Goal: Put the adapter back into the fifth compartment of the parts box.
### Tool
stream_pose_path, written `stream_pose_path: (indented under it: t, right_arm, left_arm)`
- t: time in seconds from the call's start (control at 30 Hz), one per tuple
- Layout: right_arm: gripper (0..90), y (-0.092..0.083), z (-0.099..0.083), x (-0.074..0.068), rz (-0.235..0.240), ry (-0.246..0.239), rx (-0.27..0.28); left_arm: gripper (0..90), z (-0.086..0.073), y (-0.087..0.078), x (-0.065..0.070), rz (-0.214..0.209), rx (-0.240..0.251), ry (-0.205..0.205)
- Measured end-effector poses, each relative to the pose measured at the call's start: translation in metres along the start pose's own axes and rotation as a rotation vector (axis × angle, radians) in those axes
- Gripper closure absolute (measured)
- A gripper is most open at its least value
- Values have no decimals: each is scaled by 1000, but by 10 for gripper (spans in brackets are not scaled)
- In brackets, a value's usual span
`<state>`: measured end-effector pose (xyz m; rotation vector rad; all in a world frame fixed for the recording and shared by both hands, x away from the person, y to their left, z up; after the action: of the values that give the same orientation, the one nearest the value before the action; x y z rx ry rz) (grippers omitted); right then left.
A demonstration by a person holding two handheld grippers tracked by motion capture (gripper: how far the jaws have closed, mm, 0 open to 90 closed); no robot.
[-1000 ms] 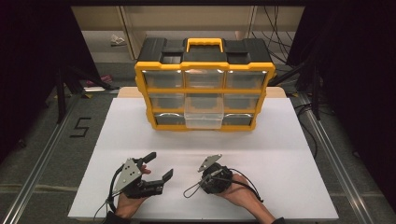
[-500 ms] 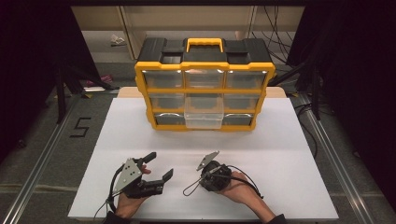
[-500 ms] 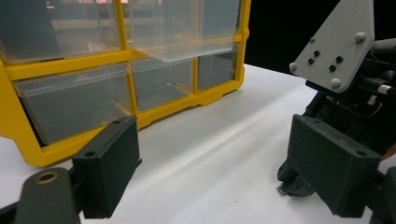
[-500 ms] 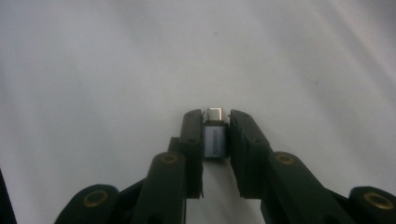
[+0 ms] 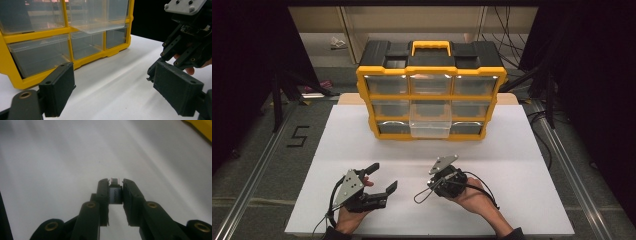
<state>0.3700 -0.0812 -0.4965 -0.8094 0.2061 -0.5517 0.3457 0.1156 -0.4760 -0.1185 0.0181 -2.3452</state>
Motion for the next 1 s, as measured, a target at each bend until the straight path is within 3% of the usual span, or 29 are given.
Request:
stream_pose_path:
  t: [0.37,0.4,0.43,1.0]
  right_arm:
    - [764,-19,14,4,-38,-16,105]
    - [764,-19,14,4,-38,-16,105]
    - [764,-23,16,5,-43,-15,122]
    - [764,-49,27,15,-90,-11,217]
  left_arm:
    - [168,0,0,0,-2,0,-3]
    - [168,2,1,-2,-2,10,23]
    - [168,2,1,-2,-5,9,15]
    - [168,3,0,2,-19,6,7]
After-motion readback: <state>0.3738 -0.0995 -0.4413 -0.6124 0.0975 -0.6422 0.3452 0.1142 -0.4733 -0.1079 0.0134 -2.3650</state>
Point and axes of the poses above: each handheld gripper's, and its own axes: y roughly forward along the jaws, z roughly out of its top, x roughly to its right, the point moved 7 cm from there along y, roughly forward along the jaws, and after that the axes turned 7 degrees about x, right-handed, at the moved point
